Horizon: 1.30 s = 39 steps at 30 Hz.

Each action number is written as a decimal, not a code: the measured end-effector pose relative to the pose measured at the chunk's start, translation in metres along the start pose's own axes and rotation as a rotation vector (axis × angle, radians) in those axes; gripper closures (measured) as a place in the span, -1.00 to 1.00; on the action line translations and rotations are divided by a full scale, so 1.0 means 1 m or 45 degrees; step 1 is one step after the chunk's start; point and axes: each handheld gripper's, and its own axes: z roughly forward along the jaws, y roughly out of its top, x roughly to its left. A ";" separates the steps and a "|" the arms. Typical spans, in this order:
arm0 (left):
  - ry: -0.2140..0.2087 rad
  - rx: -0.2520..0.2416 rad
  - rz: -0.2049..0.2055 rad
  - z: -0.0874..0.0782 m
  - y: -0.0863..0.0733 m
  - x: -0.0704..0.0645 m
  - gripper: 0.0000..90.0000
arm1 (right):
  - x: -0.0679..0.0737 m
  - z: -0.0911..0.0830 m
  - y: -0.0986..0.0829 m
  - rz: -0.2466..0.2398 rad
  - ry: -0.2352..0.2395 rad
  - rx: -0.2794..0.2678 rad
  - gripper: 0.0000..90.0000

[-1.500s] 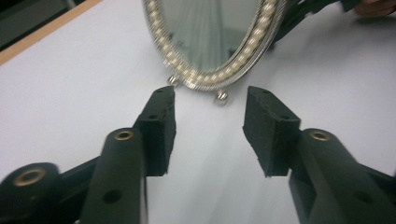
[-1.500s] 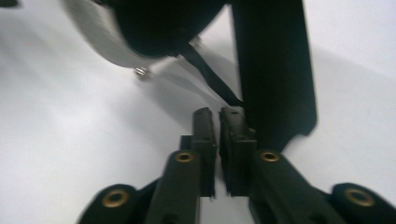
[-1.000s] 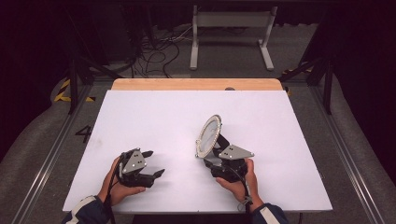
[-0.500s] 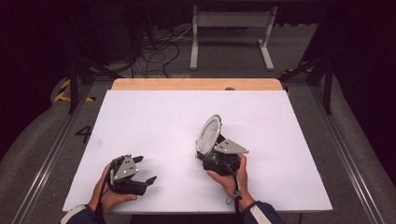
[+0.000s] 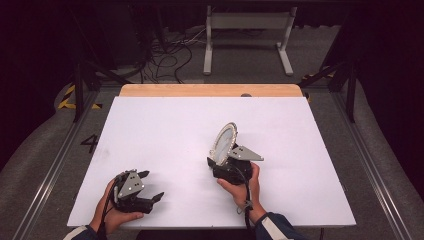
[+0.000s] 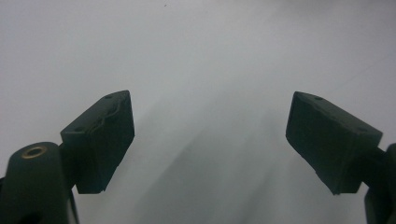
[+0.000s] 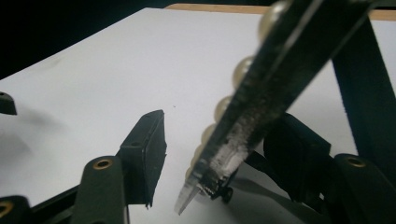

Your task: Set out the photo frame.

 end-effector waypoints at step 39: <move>-0.010 0.002 -0.001 -0.001 0.001 -0.001 -0.64 | -0.034 -0.007 0.005 0.002 0.162 0.131 0.45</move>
